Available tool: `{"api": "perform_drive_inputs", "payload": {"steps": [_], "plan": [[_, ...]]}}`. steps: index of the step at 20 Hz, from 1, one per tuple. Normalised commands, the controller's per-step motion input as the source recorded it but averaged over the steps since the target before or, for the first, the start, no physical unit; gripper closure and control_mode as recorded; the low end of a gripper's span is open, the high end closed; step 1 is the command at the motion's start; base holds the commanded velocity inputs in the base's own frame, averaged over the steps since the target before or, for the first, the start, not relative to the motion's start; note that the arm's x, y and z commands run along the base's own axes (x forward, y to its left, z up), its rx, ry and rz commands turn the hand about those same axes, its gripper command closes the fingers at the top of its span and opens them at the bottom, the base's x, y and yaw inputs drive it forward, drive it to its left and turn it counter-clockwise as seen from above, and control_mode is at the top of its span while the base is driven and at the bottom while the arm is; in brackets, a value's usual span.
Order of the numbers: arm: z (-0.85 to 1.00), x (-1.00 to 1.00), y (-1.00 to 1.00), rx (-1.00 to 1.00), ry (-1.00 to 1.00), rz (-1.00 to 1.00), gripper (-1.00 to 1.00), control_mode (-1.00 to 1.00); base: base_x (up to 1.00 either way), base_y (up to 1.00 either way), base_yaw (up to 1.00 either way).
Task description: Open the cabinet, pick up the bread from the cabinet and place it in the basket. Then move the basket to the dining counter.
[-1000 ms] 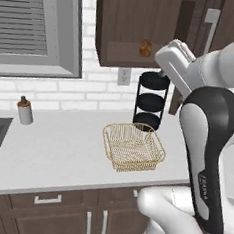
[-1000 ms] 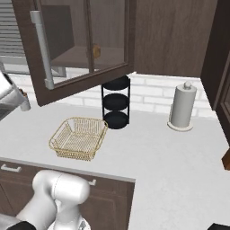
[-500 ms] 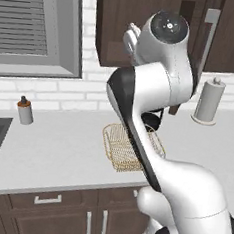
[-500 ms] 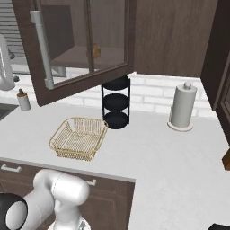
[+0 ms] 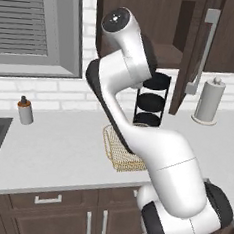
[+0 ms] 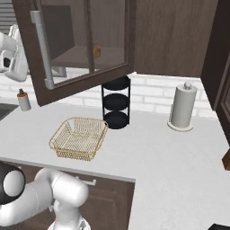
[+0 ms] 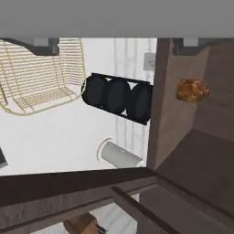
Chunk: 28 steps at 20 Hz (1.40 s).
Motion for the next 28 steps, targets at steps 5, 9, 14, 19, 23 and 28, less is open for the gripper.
{"api": "perform_drive_inputs", "payload": {"steps": [5, 9, 14, 19, 23, 28], "plan": [[-0.53, 0.51, -0.69, 0.1, -0.15, -0.51, -1.0, -1.0, 0.0, 0.0, 0.0], [-0.86, 0.01, -0.42, 0.06, -0.38, -0.49, -1.0, -1.0, 0.0, 0.0, 0.0], [-0.4, 0.0, -0.75, 0.04, -0.29, -0.47, -1.0, -1.0, 0.0, 0.0, 0.0], [0.0, 0.0, -1.0, 0.04, 0.01, -0.52, -1.0, -1.0, 0.0, 0.0, 0.0], [0.15, -0.11, -1.0, 0.09, 0.07, -0.43, -1.0, -1.0, 0.0, 0.0, 0.0], [0.05, -0.26, -1.0, 0.07, 0.02, -0.3, -1.0, -1.0, 0.0, 0.0, 0.0]]}}
